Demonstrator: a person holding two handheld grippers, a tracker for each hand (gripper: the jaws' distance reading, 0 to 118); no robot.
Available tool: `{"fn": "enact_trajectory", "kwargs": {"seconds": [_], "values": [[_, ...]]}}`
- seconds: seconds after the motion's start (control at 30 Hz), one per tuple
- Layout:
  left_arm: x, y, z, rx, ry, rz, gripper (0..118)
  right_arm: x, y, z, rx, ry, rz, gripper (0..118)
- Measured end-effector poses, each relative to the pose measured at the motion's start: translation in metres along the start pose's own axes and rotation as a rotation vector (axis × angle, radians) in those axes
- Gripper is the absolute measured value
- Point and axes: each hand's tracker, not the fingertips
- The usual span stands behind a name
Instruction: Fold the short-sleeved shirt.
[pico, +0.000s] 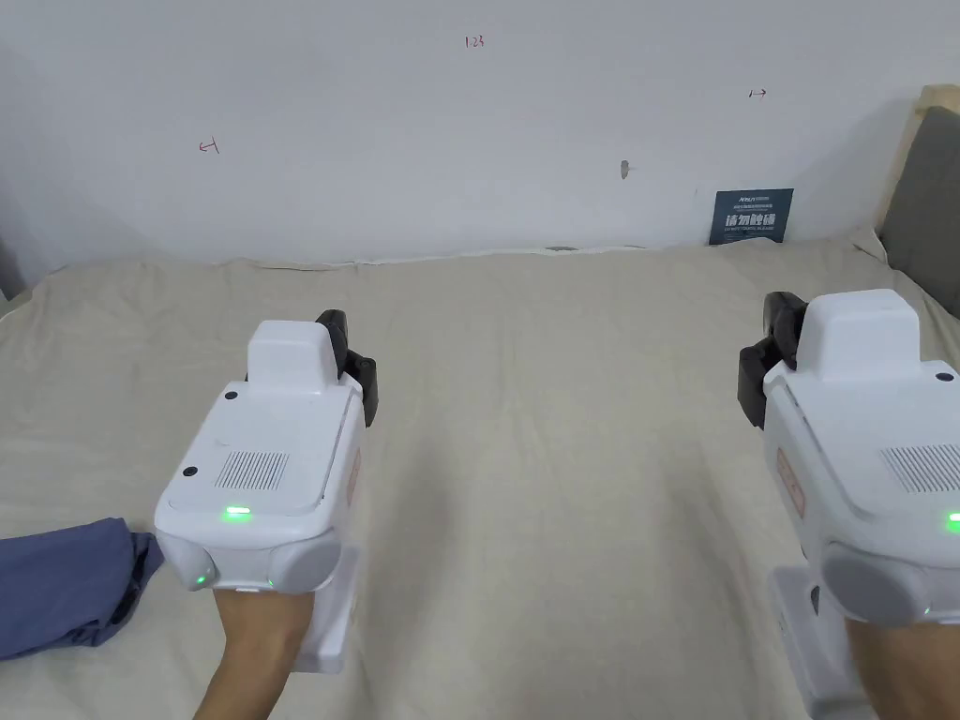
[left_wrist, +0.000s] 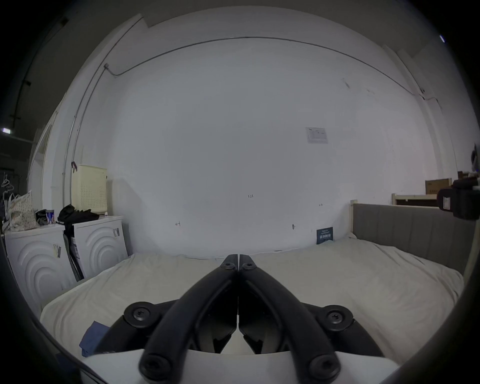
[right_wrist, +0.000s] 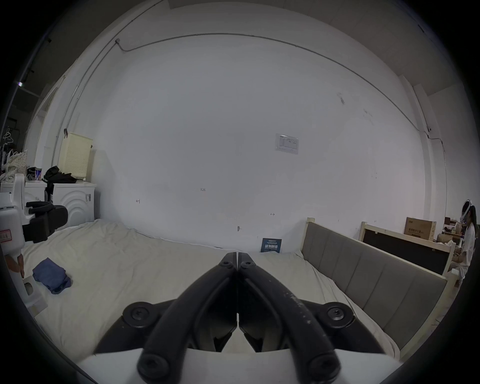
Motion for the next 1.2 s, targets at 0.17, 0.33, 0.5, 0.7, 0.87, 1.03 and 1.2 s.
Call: {"fn": "enact_trajectory", "kwargs": {"seconds": [0.17, 0.33, 0.5, 0.7, 0.87, 1.03, 1.2], "values": [[0.000, 0.003, 0.002, -0.004, -0.007, 0.024, 0, 0.002, -0.002, 0.001, -0.001, -0.007, -0.015, 1], [-0.001, 0.004, 0.007, 0.003, -0.005, 0.018, 0, 0.002, -0.001, 0.002, 0.006, -0.004, -0.023, 1], [-0.002, 0.004, 0.009, 0.004, -0.004, 0.013, 0, 0.000, -0.001, 0.003, 0.006, 0.001, -0.026, 1], [-0.003, 0.005, 0.011, 0.006, -0.010, 0.006, 0, -0.001, 0.000, 0.004, 0.002, 0.004, -0.025, 1], [-0.003, 0.006, 0.011, 0.004, -0.016, 0.010, 0, -0.002, 0.001, 0.005, 0.001, 0.004, -0.024, 1], [-0.004, 0.008, 0.012, 0.004, -0.029, 0.014, 0, -0.002, 0.000, 0.005, -0.003, 0.005, -0.024, 1], [-0.003, 0.009, 0.013, 0.005, -0.030, 0.013, 0, -0.002, 0.000, 0.005, -0.004, 0.006, -0.024, 1]]}}
